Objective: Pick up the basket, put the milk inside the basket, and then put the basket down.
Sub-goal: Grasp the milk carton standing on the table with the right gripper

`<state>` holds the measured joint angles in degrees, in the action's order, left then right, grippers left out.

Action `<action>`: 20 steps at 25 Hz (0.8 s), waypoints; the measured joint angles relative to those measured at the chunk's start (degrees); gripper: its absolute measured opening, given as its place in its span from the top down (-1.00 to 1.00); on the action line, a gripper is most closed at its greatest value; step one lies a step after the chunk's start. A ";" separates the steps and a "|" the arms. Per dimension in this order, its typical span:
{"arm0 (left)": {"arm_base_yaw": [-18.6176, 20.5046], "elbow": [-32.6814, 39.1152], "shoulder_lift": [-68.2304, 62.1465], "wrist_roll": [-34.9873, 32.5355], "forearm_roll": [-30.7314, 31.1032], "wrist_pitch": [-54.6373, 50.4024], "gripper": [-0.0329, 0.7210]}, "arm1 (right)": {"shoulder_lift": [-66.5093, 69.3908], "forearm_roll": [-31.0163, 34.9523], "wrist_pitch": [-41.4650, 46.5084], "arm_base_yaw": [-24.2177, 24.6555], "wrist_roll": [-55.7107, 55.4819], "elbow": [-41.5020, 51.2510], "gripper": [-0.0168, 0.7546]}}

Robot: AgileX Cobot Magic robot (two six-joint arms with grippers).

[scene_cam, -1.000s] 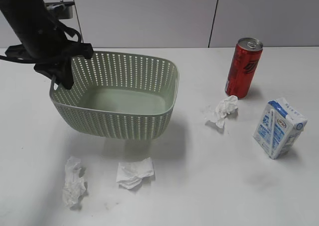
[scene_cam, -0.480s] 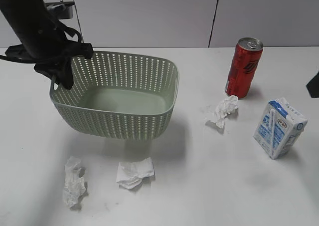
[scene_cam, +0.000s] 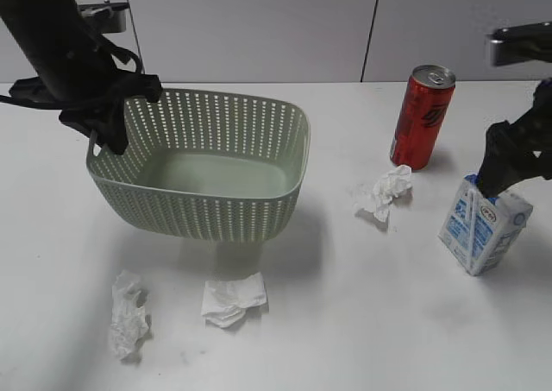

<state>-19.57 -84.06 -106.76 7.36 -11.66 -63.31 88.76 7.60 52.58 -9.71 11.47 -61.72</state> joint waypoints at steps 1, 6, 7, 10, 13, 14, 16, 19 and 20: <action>0.00 0.00 0.00 0.00 0.00 0.00 0.95 | 1.03 0.18 -0.22 0.00 0.00 0.00 -0.77; 0.00 0.00 0.00 0.00 0.00 0.05 0.95 | 6.09 0.45 -2.93 0.00 0.00 -0.06 -0.77; 0.00 0.00 0.00 0.00 0.00 0.05 0.95 | 7.00 0.45 -3.37 0.00 0.00 -0.06 -0.77; 0.00 0.00 0.00 0.00 0.00 0.05 0.95 | 9.75 0.63 -4.02 0.00 0.00 -0.06 -0.77; 0.00 0.00 0.00 0.00 0.00 0.05 0.95 | 12.19 0.63 -4.46 0.00 0.00 -0.06 -0.76; 0.00 0.00 0.00 0.00 0.00 0.05 0.95 | 12.91 0.63 -4.61 0.00 0.00 -0.06 -0.75; 0.00 0.00 0.00 0.00 0.00 0.05 0.95 | 14.10 0.57 -4.62 0.00 0.00 -0.11 -0.73; 0.00 0.00 0.00 0.06 0.00 0.05 0.95 | 15.29 -0.31 -4.62 0.00 0.00 -0.11 -0.60; 0.00 0.00 0.00 0.06 0.00 0.05 0.95 | 15.52 -0.45 -4.62 0.00 0.00 -0.11 -0.54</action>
<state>-19.57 -84.06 -106.76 7.42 -11.66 -63.26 104.28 7.15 47.96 -9.71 11.47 -61.82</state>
